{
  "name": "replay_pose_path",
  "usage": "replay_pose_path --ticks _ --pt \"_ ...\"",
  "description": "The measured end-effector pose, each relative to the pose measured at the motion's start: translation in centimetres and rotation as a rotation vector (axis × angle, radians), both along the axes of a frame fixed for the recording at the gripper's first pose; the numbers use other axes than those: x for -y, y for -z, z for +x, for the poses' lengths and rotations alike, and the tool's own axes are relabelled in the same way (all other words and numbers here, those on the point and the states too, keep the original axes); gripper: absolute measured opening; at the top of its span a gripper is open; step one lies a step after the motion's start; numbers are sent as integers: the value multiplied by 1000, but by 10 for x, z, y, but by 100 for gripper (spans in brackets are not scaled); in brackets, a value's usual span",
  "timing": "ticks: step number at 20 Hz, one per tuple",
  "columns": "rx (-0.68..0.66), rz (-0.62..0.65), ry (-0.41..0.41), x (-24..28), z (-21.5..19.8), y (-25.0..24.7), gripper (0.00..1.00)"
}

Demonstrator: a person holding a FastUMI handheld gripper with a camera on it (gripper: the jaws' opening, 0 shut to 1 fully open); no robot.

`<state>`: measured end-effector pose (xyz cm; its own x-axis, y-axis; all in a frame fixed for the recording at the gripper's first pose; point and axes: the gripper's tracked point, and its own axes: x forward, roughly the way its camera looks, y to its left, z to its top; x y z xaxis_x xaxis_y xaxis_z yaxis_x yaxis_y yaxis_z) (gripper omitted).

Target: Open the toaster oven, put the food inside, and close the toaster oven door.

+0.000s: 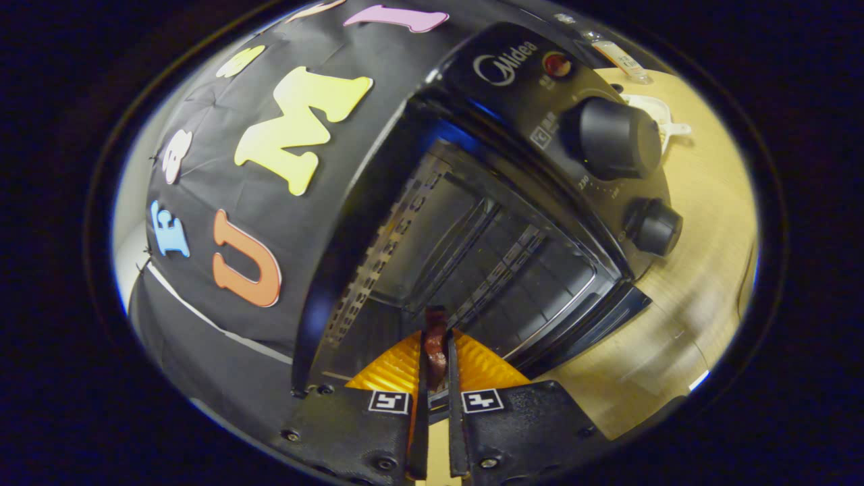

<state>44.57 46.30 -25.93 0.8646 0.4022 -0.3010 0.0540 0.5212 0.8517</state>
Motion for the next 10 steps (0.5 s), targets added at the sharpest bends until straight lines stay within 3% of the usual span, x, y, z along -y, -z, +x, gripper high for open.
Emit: replay_pose_path --ticks 3,5,10 --pt "-3 -82 15 2 4 10 19" --pt "14 -191 20 7 2 13 33" --pt "78 -446 10 21 -5 4 88"
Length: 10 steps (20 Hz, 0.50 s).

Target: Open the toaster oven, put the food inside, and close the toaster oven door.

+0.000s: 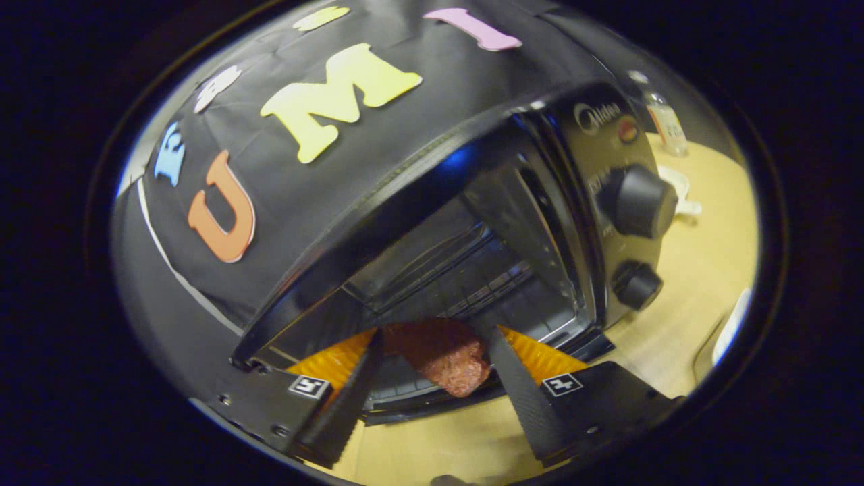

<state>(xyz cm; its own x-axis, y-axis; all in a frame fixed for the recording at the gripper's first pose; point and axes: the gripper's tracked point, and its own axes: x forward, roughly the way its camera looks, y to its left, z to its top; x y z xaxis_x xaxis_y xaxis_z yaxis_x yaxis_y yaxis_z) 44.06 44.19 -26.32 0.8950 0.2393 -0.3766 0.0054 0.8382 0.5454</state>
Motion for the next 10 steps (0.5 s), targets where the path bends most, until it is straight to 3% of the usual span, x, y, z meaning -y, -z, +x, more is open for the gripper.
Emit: replay_pose_path --ticks 1,10 --pt "10 -31 -5 3 -3 -4 99" --pt "36 -223 -80 33 -63 -36 99"
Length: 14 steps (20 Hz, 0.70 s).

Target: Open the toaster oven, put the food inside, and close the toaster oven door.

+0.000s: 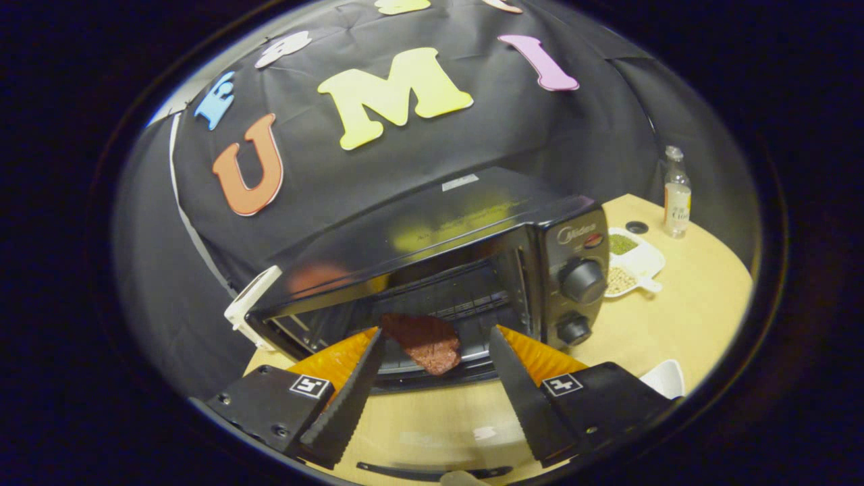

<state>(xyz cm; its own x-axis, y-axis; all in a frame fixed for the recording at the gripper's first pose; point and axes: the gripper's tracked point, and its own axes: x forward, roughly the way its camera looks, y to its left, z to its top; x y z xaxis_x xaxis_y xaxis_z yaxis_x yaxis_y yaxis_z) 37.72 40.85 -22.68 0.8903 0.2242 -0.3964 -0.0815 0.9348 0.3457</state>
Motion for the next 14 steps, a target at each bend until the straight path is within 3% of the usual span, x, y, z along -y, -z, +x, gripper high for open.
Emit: replay_pose_path --ticks 9,14 --pt "-41 -215 -4 61 -83 -17 99" --pt "-103 -315 -55 60 -128 17 99"
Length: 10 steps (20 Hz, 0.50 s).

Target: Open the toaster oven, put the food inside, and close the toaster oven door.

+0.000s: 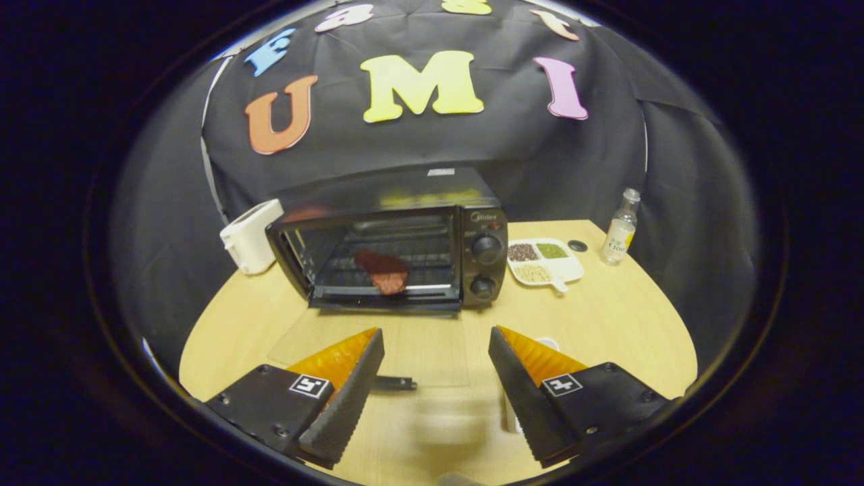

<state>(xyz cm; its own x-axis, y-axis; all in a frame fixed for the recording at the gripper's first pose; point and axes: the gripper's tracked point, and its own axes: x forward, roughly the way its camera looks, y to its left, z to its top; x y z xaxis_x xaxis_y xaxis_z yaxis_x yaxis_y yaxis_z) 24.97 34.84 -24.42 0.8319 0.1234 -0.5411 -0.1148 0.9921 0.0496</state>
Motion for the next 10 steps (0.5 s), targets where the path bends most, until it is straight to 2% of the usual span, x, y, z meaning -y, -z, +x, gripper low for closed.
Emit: replay_pose_path --ticks 6,10 --pt "-87 -8 -47 -25 -36 60 100" --pt "-129 -3 -72 -43 -37 94 100"
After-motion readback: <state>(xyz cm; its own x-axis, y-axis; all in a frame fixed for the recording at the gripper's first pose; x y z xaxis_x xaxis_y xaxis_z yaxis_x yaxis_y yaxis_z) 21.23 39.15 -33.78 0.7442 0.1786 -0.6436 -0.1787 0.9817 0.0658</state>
